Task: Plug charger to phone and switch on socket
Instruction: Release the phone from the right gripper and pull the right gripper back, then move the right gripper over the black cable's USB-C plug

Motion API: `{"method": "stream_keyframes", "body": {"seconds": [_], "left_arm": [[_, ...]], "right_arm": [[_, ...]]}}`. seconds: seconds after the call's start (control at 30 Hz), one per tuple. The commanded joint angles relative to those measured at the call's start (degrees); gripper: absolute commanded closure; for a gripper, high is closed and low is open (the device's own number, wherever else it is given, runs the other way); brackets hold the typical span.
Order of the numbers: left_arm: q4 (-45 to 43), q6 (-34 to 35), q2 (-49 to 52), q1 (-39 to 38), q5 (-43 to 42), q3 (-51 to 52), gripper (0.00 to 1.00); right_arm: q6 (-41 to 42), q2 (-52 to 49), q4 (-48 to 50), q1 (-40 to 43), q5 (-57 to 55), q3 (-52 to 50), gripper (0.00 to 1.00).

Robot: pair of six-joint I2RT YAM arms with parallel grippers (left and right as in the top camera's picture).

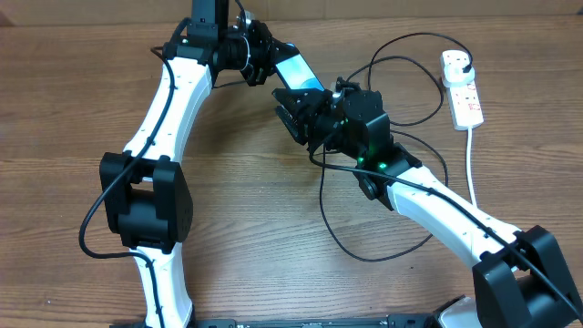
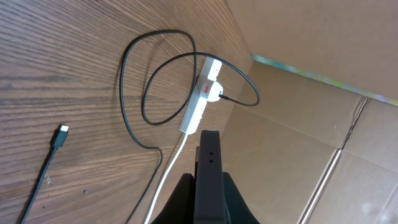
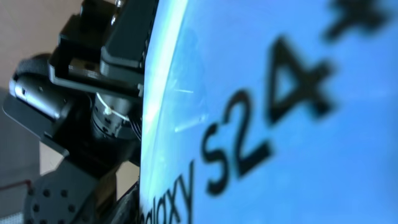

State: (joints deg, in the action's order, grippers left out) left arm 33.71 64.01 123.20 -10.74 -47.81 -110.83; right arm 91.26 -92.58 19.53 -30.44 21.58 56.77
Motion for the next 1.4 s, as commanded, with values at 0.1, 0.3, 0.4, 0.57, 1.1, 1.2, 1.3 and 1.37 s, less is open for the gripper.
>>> {"method": "stream_keyframes", "body": {"seconds": [0.1,0.3,0.4,0.57,1.1,1.2,1.3,1.37], "left_arm": [[1.01,-3.80,0.02,0.46,-0.15,-0.87,0.96],[6.62,-7.67,0.02,4.02,0.39,-0.87,0.96],[10.03,-11.32,0.02,6.43,0.42,-0.87,0.96],[16.63,-17.84,0.02,10.75,0.39,-0.87,0.96],[44.09,-43.17,0.02,15.72,-0.50,-0.87,0.96],[44.11,-44.13,0.02,15.72,-4.17,-0.87,0.96],[42.82,-44.09,0.02,15.69,-6.69,-0.87,0.96],[42.16,-43.25,0.02,15.65,-6.88,-0.87,0.96]], "right_arm": [[-7.48,0.74,0.74,-0.33,1.44,0.31,0.58],[-15.30,0.76,-2.47,4.15,2.23,0.31,0.51],[-19.80,0.76,-6.36,7.10,3.63,0.31,0.49],[-28.02,0.76,-13.44,10.86,5.86,0.33,0.47],[-62.77,-1.40,-64.22,10.91,-17.07,24.09,0.52],[-65.81,-4.50,-66.18,10.91,-17.05,26.77,0.53],[-68.32,-9.31,-66.79,10.88,-16.83,29.14,0.53],[-70.25,-12.26,-66.51,10.88,-16.50,29.90,0.53]]}}
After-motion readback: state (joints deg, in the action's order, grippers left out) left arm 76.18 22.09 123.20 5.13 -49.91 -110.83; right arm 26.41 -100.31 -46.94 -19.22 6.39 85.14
